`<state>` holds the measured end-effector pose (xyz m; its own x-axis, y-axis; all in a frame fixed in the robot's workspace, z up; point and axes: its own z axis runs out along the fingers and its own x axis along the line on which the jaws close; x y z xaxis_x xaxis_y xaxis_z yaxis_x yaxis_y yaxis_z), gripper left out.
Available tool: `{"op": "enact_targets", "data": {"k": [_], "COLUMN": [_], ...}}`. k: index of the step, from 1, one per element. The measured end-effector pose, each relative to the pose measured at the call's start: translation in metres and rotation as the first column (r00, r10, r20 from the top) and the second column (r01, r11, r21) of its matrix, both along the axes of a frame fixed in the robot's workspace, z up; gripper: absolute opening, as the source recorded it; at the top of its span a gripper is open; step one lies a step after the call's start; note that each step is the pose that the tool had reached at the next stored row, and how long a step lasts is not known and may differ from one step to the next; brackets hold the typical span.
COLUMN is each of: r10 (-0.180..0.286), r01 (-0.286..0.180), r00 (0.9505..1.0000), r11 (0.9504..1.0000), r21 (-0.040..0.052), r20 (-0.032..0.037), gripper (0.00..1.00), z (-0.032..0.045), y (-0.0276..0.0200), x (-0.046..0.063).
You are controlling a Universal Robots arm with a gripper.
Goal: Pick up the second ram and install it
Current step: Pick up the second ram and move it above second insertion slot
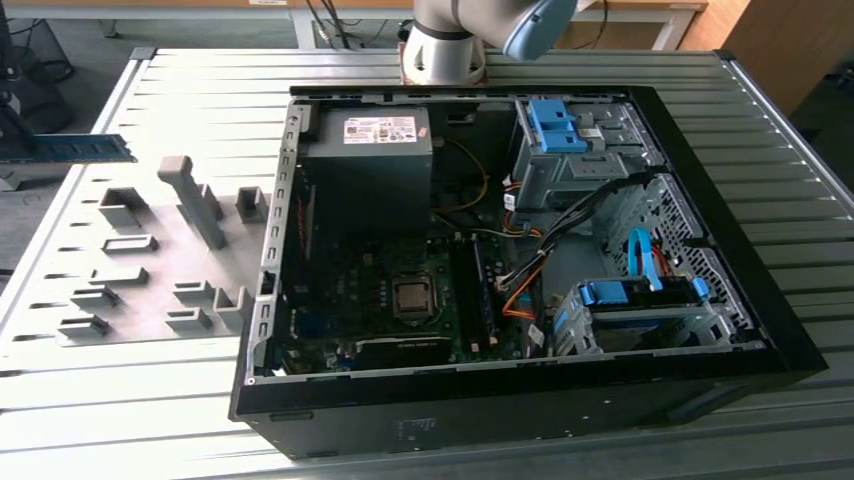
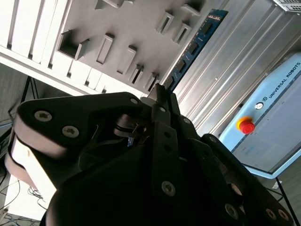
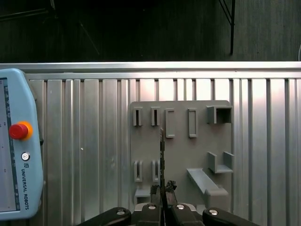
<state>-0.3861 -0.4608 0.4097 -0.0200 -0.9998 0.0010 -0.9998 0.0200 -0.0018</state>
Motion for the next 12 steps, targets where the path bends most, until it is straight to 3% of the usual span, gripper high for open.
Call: {"op": "enact_targets", "data": {"k": [12], "r10": [0.000], "r01": [0.000], "r00": [1.0000], "r11": [1.0000], "r21": [0.0000], "r20": [0.0000], "gripper": [0.14], "z": [0.0000], "y": [0.0000], "x": [0.016]}}
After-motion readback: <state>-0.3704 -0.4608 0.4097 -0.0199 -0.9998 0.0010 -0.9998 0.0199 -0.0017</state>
